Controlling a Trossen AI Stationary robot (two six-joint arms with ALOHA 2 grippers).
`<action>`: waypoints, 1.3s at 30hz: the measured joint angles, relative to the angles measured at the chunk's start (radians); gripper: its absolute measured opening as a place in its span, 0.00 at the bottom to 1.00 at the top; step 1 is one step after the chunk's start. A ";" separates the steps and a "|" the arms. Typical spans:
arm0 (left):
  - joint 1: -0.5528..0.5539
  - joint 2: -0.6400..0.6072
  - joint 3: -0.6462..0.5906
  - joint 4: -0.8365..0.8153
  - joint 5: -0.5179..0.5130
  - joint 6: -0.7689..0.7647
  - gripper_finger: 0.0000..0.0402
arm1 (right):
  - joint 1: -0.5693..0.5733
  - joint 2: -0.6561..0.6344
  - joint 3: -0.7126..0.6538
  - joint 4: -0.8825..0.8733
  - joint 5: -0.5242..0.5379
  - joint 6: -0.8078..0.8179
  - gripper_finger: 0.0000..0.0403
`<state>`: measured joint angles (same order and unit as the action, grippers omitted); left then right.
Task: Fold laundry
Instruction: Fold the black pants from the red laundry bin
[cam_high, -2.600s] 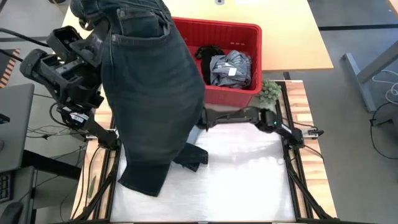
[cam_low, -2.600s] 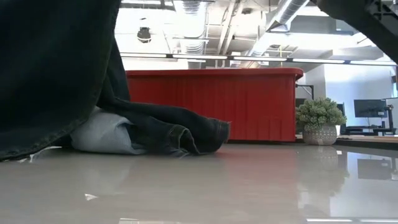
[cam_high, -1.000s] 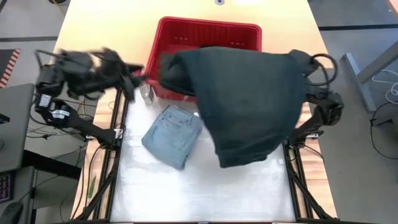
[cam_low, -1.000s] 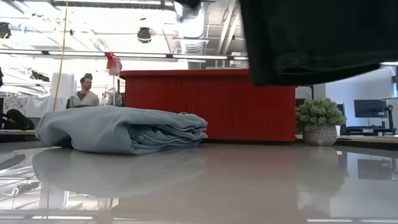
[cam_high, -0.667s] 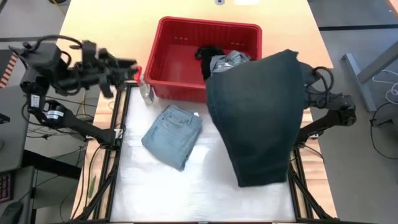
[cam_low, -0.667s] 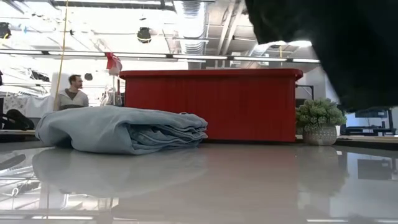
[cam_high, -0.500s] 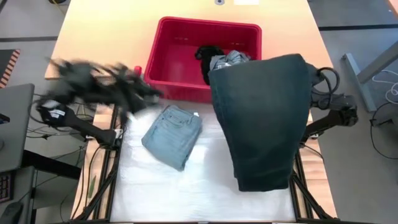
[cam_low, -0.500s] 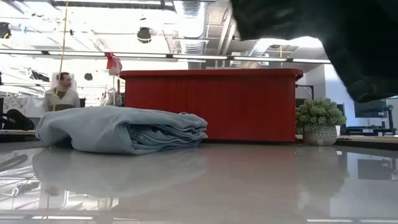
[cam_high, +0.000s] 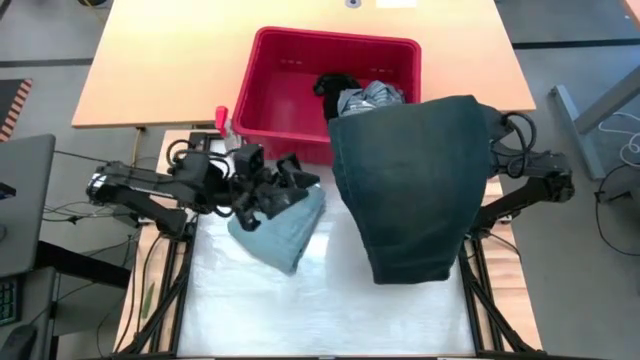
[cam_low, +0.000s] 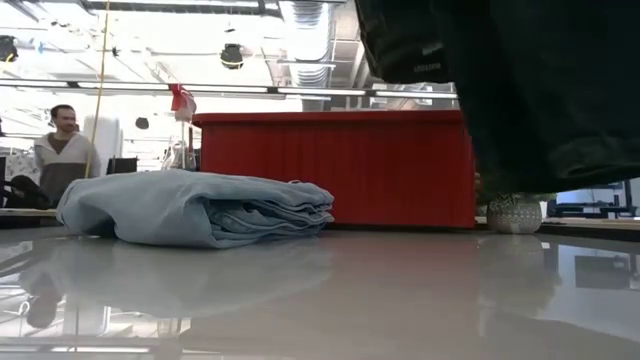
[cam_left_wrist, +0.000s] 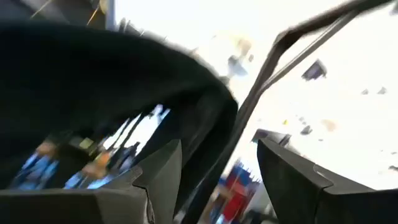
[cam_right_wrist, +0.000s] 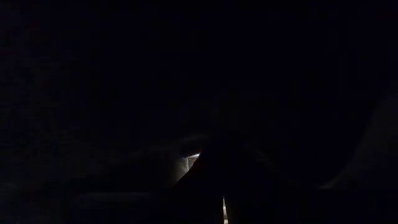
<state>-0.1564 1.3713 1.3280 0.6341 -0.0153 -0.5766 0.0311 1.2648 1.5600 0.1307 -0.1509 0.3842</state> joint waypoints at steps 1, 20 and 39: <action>0.004 0.010 0.005 0.016 0.004 -0.007 0.50 | 0.000 0.000 0.000 0.000 0.000 0.000 0.04; 0.021 0.090 0.032 0.158 -0.044 0.007 0.59 | -0.001 0.000 0.000 -0.029 -0.001 -0.024 0.04; 0.000 0.170 0.218 0.033 -0.021 -0.006 0.77 | -0.016 0.000 0.000 -0.097 0.059 -0.061 0.04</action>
<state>-0.1568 1.5410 1.5458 0.6669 -0.0364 -0.5830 0.0154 1.2648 1.5604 0.0339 -0.0914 0.3237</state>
